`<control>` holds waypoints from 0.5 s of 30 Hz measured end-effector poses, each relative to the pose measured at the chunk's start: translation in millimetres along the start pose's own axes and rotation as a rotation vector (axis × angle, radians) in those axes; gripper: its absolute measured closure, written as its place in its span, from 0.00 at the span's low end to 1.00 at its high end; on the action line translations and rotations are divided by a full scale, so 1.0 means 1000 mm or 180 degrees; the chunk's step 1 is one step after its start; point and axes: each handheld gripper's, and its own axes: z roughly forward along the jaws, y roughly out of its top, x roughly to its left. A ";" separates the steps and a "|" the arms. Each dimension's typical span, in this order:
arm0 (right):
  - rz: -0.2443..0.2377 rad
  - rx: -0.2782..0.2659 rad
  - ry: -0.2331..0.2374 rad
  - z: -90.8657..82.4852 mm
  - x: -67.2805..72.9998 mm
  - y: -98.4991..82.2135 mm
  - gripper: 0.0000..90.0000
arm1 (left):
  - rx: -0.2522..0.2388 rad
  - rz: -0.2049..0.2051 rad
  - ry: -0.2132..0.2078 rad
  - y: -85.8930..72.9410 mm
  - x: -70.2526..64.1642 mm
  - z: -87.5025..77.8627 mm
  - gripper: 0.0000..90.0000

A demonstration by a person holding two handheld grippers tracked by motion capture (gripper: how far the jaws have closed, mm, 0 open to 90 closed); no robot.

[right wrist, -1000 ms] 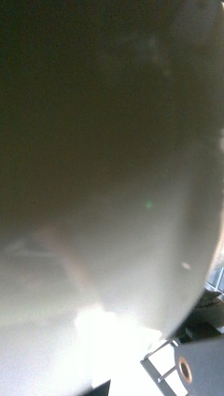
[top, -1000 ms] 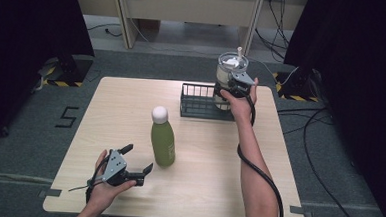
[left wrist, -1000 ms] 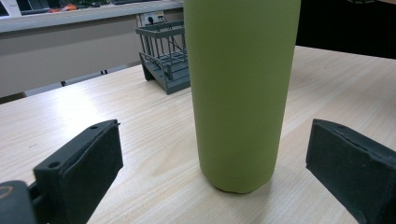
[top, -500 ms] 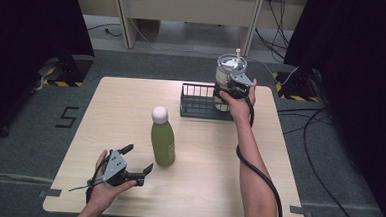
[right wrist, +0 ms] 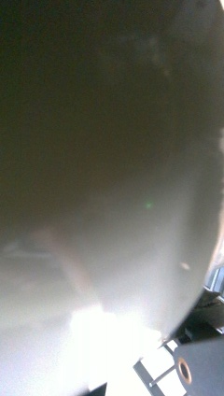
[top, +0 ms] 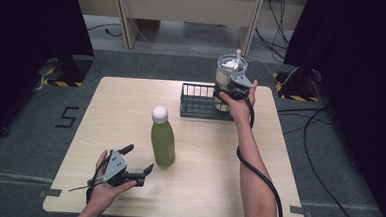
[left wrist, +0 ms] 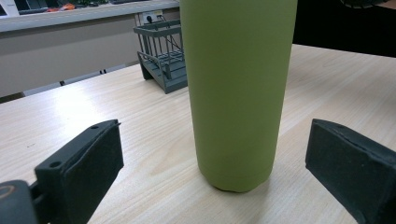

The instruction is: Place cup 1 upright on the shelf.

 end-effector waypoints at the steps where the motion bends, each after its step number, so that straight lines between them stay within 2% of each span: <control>1: 0.0000 0.0000 0.0000 0.000 0.000 0.000 0.11 | 0.0000 0.0000 0.0000 0.000 0.000 0.000 0.04; 7: -0.0037 -0.0015 -0.0042 -0.001 0.000 0.001 0.07 | 0.0001 0.0001 -0.0005 0.000 0.000 0.000 0.04; 15: -0.0035 -0.0041 -0.0009 -0.008 -0.001 0.005 0.03 | 0.0006 0.0019 -0.0012 0.000 -0.001 0.001 0.04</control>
